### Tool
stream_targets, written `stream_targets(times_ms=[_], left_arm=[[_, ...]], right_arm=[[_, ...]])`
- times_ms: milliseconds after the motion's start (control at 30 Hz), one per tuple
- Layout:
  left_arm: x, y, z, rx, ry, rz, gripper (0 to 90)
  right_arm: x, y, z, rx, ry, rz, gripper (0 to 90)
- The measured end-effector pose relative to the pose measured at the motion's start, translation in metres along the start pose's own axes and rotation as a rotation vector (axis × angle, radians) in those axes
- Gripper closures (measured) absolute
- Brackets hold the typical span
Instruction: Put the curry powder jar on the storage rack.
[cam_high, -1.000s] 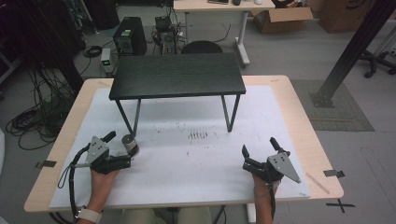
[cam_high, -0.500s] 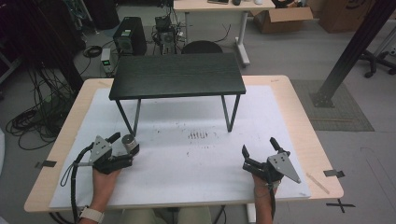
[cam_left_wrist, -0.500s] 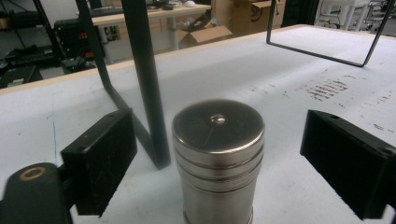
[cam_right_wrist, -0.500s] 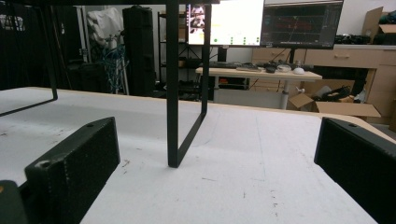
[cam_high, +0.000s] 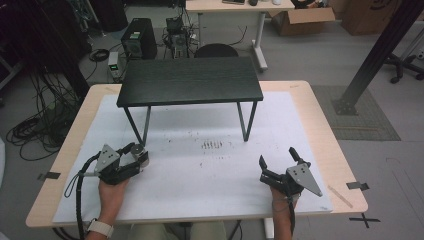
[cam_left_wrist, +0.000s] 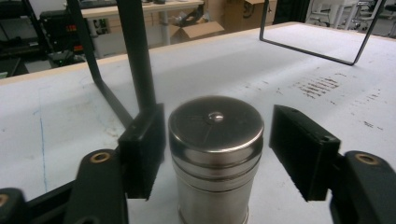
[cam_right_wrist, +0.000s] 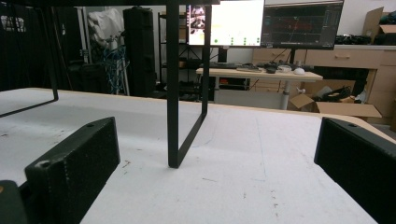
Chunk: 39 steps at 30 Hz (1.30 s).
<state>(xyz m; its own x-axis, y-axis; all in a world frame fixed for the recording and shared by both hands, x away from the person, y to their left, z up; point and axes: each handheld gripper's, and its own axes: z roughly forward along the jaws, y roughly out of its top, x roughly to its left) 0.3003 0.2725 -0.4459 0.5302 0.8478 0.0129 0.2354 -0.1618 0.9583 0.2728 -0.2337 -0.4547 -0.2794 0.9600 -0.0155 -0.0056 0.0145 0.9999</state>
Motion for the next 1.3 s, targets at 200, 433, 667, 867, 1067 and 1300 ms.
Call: stream_targets(times_ms=[200, 433, 667, 867, 1067, 1300], left_arm=[[0.000, 0.000, -0.001, -0.010, -0.005, 0.003, 48.8], [0.001, 0.000, -0.001, -0.013, -0.007, -0.001, 49.1], [0.004, 0.004, -0.008, -0.040, -0.027, -0.037, 49.1], [0.004, 0.014, -0.016, -0.055, -0.039, -0.025, 49.1], [0.001, 0.029, -0.024, -0.062, -0.050, -0.003, 49.1], [0.000, 0.047, -0.034, -0.080, -0.061, -0.001, 49.1]], right_arm=[[0.000, 0.000, 0.000, -0.001, 0.001, 0.001, 0.0], [0.000, 0.000, 0.000, -0.004, 0.002, 0.001, 0.0], [0.000, 0.000, 0.000, -0.004, 0.002, 0.001, 0.0], [0.000, 0.000, 0.000, -0.003, 0.002, 0.002, 0.0], [0.000, 0.000, 0.000, -0.003, 0.002, 0.004, 0.0], [-0.001, 0.000, 0.000, -0.003, 0.001, 0.006, 0.0]])
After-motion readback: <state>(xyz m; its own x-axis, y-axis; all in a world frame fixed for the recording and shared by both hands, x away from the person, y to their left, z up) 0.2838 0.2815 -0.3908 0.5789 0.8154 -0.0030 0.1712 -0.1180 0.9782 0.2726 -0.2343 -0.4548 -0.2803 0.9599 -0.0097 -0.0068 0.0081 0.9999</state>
